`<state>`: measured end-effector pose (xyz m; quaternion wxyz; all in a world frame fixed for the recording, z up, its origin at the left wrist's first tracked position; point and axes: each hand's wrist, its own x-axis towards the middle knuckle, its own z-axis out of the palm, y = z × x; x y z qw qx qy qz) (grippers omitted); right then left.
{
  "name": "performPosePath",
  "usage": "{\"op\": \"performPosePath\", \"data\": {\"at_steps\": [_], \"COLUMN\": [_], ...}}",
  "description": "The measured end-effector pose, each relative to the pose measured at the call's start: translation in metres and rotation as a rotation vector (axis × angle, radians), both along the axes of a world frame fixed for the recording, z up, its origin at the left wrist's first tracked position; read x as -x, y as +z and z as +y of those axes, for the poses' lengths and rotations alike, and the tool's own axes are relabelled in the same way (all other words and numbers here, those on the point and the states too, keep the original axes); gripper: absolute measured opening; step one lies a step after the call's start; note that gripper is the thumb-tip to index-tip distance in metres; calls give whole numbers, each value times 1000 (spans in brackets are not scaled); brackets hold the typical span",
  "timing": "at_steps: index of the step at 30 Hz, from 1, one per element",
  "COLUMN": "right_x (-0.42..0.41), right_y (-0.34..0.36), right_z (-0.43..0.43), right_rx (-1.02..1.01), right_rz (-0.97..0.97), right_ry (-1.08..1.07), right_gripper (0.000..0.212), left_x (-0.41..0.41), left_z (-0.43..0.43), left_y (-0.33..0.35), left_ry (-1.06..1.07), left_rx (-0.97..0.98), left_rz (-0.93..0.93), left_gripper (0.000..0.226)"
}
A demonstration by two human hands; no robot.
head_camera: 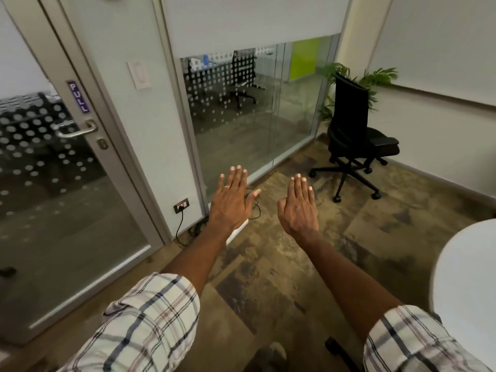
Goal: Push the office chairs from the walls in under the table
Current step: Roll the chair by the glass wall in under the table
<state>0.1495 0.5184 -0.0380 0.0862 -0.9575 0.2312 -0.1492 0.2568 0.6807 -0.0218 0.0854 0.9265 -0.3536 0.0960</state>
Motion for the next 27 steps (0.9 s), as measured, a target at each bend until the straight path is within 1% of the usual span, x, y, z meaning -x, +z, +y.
{"op": "performPosePath", "data": {"at_steps": [3, 6, 9, 14, 20, 24, 25, 27], "right_x": [-40, -84, -114, -177, -256, -310, -310, -336], "right_y": [8, 16, 24, 25, 8, 3, 1, -2], "right_z": [-39, -80, -107, -161, -217, -257, -259, -269], "right_rx": [-35, 0, -11, -26, -33, -39, -43, -71], "right_rz": [1, -6, 22, 18, 43, 4, -2, 4], "right_ry": [-20, -13, -18, -45, -91, -165, -181, -195], "right_gripper": [69, 69, 69, 67, 66, 66, 66, 66], "left_x": [-38, -82, -115, -179, -265, -327, -328, -358], "left_z": [-35, -75, -110, -174, -238, -279, -280, -291], "left_y": [10, 23, 25, 22, 7, 10, 9, 11], "left_ry": [-9, 23, 19, -14, -81, -126, -129, -162], "left_rx": [-4, 18, -16, -22, -18, -9, -18, -27], "left_rz": [0, -32, -20, -9, 18, 8, -14, -20], "left_gripper": [72, 73, 73, 74, 76, 76, 76, 76]}}
